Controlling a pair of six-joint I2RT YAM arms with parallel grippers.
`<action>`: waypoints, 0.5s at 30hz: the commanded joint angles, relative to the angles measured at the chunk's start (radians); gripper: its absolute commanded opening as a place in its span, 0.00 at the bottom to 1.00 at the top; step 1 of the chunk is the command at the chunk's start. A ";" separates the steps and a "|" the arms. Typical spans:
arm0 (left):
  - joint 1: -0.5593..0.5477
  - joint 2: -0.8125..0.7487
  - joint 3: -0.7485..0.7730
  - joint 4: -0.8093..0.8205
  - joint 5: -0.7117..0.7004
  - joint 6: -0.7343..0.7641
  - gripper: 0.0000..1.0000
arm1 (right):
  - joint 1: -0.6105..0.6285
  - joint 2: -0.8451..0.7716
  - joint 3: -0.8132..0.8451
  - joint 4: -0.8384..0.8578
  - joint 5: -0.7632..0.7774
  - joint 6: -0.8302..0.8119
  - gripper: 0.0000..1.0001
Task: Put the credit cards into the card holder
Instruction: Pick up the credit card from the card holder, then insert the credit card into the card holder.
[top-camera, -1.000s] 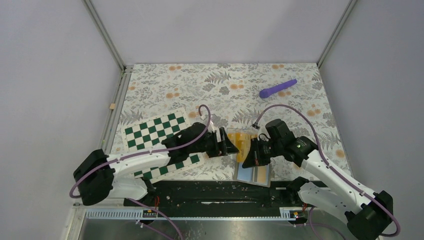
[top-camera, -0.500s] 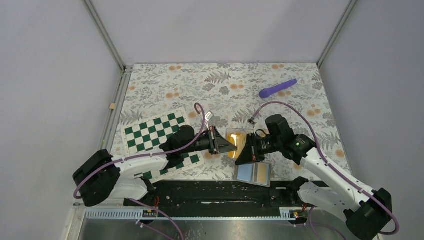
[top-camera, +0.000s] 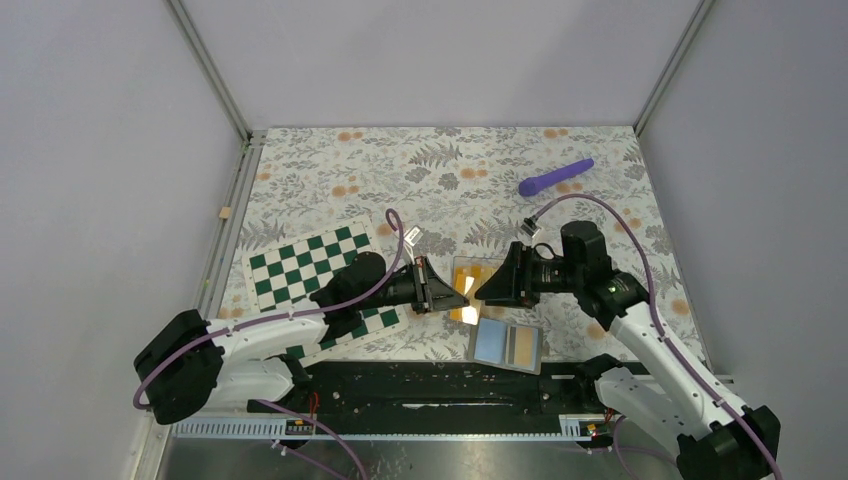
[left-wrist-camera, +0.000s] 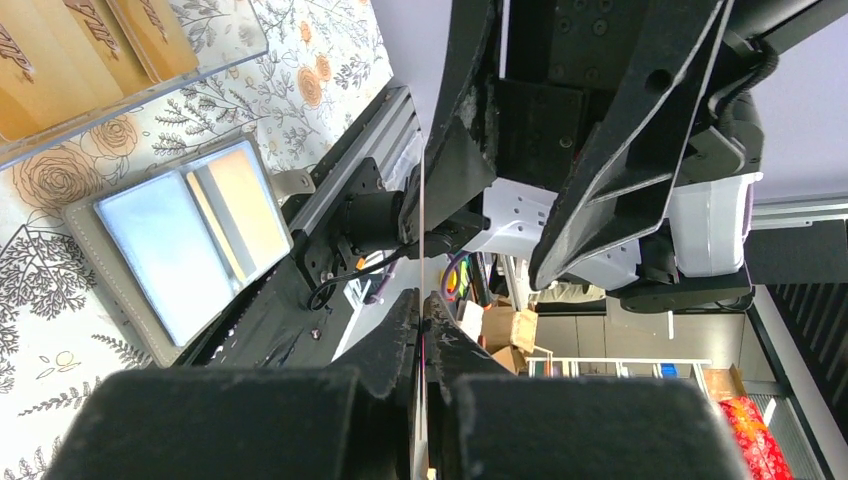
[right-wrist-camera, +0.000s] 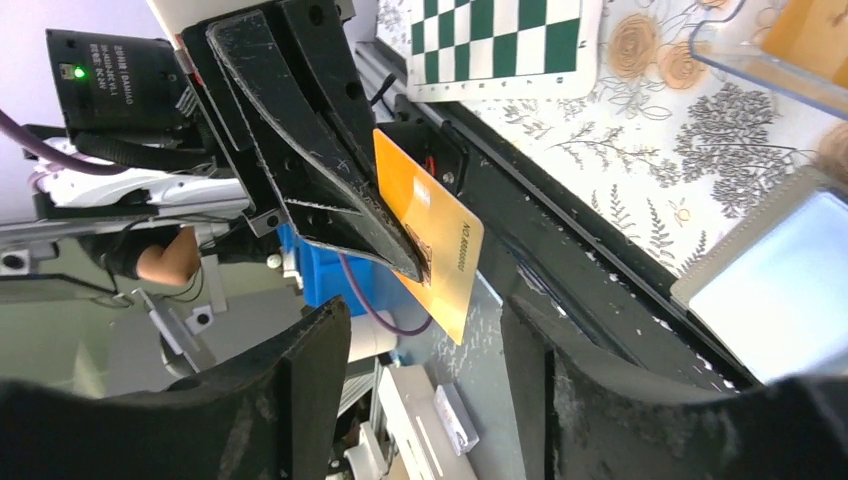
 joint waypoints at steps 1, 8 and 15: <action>-0.003 -0.023 0.014 0.085 0.029 -0.005 0.00 | -0.012 0.007 -0.051 0.228 -0.141 0.134 0.61; -0.002 -0.007 -0.003 0.190 0.024 -0.054 0.00 | -0.011 0.007 -0.158 0.532 -0.184 0.328 0.42; -0.003 0.020 -0.010 0.234 0.032 -0.075 0.03 | -0.012 -0.006 -0.170 0.550 -0.166 0.334 0.00</action>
